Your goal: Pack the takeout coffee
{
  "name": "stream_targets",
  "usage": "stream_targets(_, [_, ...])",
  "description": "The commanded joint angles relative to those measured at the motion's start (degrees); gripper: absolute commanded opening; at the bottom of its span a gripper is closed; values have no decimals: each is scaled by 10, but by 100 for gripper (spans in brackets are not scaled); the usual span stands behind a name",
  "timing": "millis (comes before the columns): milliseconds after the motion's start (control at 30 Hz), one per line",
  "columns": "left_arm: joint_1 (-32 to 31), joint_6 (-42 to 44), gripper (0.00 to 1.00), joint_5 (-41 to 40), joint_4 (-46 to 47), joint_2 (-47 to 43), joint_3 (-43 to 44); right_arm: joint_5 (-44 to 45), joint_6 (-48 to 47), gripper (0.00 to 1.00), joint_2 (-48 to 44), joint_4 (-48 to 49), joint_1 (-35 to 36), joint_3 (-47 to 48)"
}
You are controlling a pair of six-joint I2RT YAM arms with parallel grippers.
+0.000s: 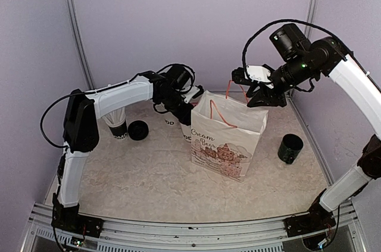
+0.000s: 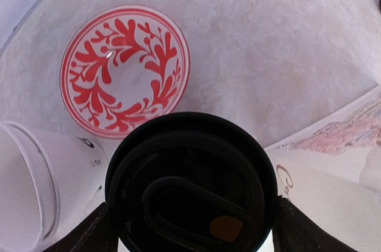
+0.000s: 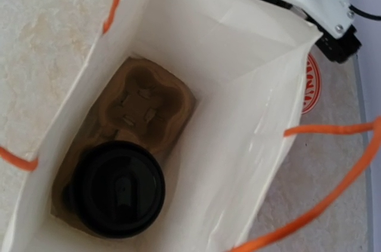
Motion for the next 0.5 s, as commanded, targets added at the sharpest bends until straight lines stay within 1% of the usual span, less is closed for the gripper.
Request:
stream_targets(0, [3, -10, 75, -10, -33, -64, -55, -16, -2, 30, 5, 1, -6, 4])
stream_targets(133, [1, -14, 75, -27, -28, -130, -135, -18, -3, 31, 8, 1, -6, 6])
stream_targets(300, [-9, -27, 76, -66, -23, -214, -242, -22, -5, 31, 12, 1, -7, 9])
stream_targets(467, [-40, -38, 81, -86, -24, -274, -313, -26, -8, 31, 16, -1, -6, 17])
